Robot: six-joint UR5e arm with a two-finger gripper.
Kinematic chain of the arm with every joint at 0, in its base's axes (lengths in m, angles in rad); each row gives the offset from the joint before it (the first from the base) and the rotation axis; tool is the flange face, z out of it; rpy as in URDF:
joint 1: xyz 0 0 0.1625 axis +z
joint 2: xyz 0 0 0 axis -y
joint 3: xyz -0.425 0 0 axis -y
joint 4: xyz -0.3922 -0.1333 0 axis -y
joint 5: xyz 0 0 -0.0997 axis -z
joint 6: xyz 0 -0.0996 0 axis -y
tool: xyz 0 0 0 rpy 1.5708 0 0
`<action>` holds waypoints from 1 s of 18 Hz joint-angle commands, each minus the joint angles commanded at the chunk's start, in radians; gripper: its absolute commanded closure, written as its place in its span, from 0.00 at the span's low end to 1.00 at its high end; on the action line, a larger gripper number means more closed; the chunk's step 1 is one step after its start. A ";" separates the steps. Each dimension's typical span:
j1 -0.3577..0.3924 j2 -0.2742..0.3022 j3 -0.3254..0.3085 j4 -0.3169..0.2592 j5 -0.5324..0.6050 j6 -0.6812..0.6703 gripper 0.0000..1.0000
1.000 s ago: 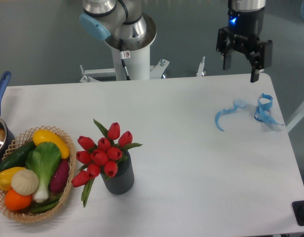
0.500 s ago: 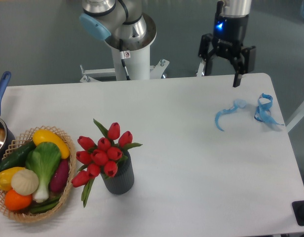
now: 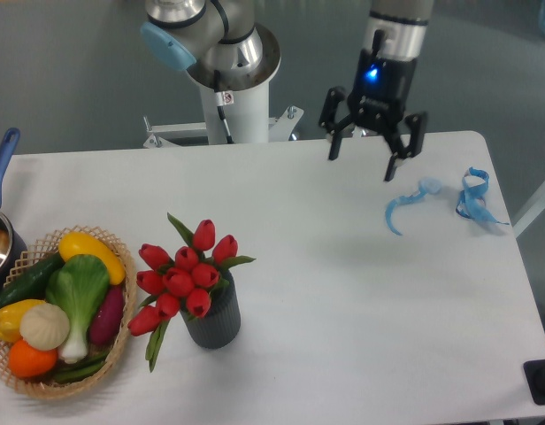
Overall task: Pick up the flowers from the vase
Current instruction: 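Lower the open gripper over the tulip stems above the grey vase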
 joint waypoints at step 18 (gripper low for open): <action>-0.193 -0.170 -0.005 0.158 -0.304 -0.169 0.00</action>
